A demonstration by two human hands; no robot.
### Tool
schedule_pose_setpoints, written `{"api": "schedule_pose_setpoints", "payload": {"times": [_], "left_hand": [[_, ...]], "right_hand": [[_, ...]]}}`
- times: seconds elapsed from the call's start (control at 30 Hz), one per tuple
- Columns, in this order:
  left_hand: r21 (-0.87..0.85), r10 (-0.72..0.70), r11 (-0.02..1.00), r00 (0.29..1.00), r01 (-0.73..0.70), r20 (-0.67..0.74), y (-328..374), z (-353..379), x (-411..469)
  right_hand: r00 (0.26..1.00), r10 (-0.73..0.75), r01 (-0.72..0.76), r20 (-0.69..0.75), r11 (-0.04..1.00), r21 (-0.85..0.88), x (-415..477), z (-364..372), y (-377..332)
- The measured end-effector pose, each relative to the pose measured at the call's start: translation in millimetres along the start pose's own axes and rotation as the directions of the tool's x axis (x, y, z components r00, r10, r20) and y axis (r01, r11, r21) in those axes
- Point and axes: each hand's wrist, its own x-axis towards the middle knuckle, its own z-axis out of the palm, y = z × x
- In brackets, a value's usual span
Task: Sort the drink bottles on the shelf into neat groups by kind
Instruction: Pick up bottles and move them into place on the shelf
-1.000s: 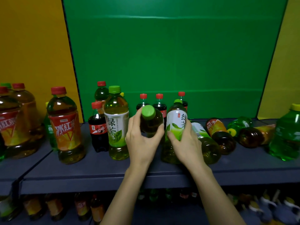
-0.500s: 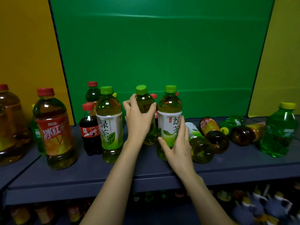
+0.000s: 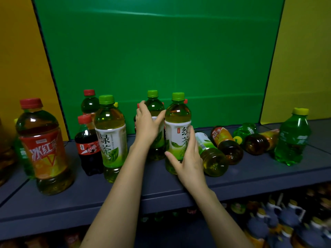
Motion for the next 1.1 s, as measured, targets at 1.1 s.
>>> {"api": "schedule_pose_setpoints", "payload": {"times": [1.1], "left_hand": [[0.431, -0.142, 0.902, 0.939, -0.008, 0.315, 76, 105, -88]], "right_hand": [[0.916, 0.335, -0.172, 0.222, 0.827, -0.535, 94, -138, 88]]}}
